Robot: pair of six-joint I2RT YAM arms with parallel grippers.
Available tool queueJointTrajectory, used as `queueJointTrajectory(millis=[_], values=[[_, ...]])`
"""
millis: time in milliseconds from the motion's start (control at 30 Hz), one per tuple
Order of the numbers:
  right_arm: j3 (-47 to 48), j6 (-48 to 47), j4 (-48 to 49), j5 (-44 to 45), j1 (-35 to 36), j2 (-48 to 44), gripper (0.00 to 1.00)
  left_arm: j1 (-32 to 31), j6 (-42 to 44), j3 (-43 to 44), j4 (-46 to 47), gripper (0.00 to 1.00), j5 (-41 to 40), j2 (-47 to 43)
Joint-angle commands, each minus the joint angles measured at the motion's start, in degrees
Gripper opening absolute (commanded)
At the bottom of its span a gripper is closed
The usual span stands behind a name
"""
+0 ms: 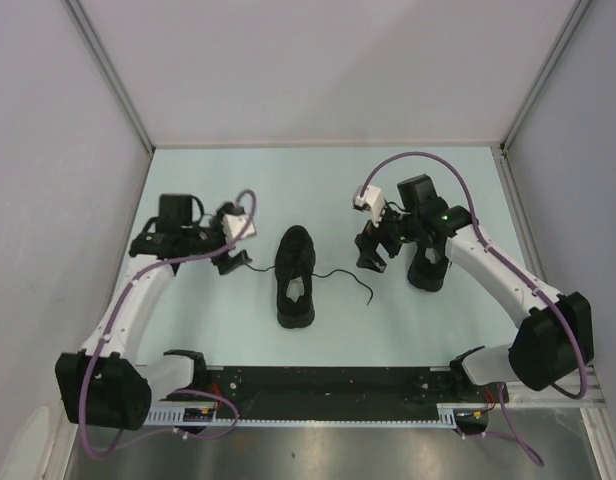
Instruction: Tie the shoes
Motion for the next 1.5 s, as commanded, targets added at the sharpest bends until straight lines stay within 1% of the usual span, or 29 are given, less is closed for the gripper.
queueJointTrajectory(millis=[0, 67, 200, 233, 267, 333, 367, 500, 600, 900, 1067, 1100, 1133, 1200, 1233, 1267, 1300, 1400, 1467], values=[[1.1, -0.4, -2.1, -2.1, -0.2, 3.2, 1.0, -7.6, 15.7, -4.9, -3.8, 0.73, -2.2, 5.3], [1.0, 0.1, -2.5, -2.9, -0.5, 4.2, 1.0, -8.3, 17.1, -5.4, -2.7, 0.65, -1.9, 8.9], [1.0, 1.5, -2.4, -4.2, -1.0, 6.4, 0.99, -9.9, 16.8, -3.2, -0.9, 0.59, -4.2, 17.7], [1.1, 1.8, -2.3, -4.5, -1.2, 7.2, 1.0, -10.0, 16.8, -2.6, -0.7, 0.57, -5.9, 20.7], [1.0, 2.0, -2.2, -5.1, -1.4, 7.5, 0.99, -10.2, 17.2, -1.5, -0.6, 0.54, -6.5, 22.3], [1.0, 2.1, -2.3, -5.3, -1.7, 8.1, 0.99, -10.4, 17.7, -0.9, -0.5, 0.52, -8.1, 25.2], [1.0, 2.0, -2.3, -5.2, -2.0, 8.3, 0.99, -10.4, 17.7, -0.9, 0.3, 0.5, -8.6, 25.8], [1.1, 1.9, -2.4, -5.9, -2.8, 9.5, 0.99, -10.8, 17.2, -0.8, 3.0, 0.47, -9.8, 27.9], [1.0, 2.2, -2.5, -6.6, -2.9, 10.1, 0.99, -11.3, 15.7, -0.5, 4.6, 0.45, -10.3, 28.5], [1.0, 2.9, -2.0, -6.8, -3.2, 11.3, 0.97, -12.2, 16.5, -1.1, 5.5, 0.4, -9.0, 28.5], [1.0, 4.0, -1.4, -6.5, -3.2, 11.7, 0.95, -12.5, 16.1, -0.7, 6.0, 0.34, -7.7, 28.7], [1.0, 4.2, -1.4, -6.6, -3.3, 11.8, 0.95, -12.5, 16.0, -0.6, 5.9, 0.33, -7.5, 28.7], [1.0, 4.2, -1.2, -6.8, -3.2, 12.0, 0.95, -12.5, 16.0, -0.6, 5.5, 0.25, -6.4, 28.3], [1.0, 4.4, -1.0, -6.7, -3.3, 12.2, 0.95, -12.5, 16.3, -0.9, 5.1, 0.15, -5.4, 27.7], [1.0, 4.5, -0.9, -6.8, -3.3, 12.4, 0.95, -12.5, 16.2, -1.3, 4.8, 0.06, -4.1, 26.6], [1.0, 4.5, -0.9, -6.8, -3.3, 12.4, 0.95, -12.5, 15.9, -1.7, 4.9, 0.02, -3.7, 25.8], [1.0, 4.5, -0.8, -6.8, -3.4, 12.4, 0.95, -12.5, 15.3, -2.0, 5.0, 0.0, -3.1, 25.0], [1.0, 5.1, -0.7, -7.1, -3.5, 12.3, 0.93, -12.3, 13.5, -3.2, 5.1, 0.0, -1.1, 20.9], [1.0, 6.3, -0.4, -8.1, -3.5, 12.6, 0.92, -12.1, 13.2, -3.4, 3.2, 0.0, 0.8, 18.2]])
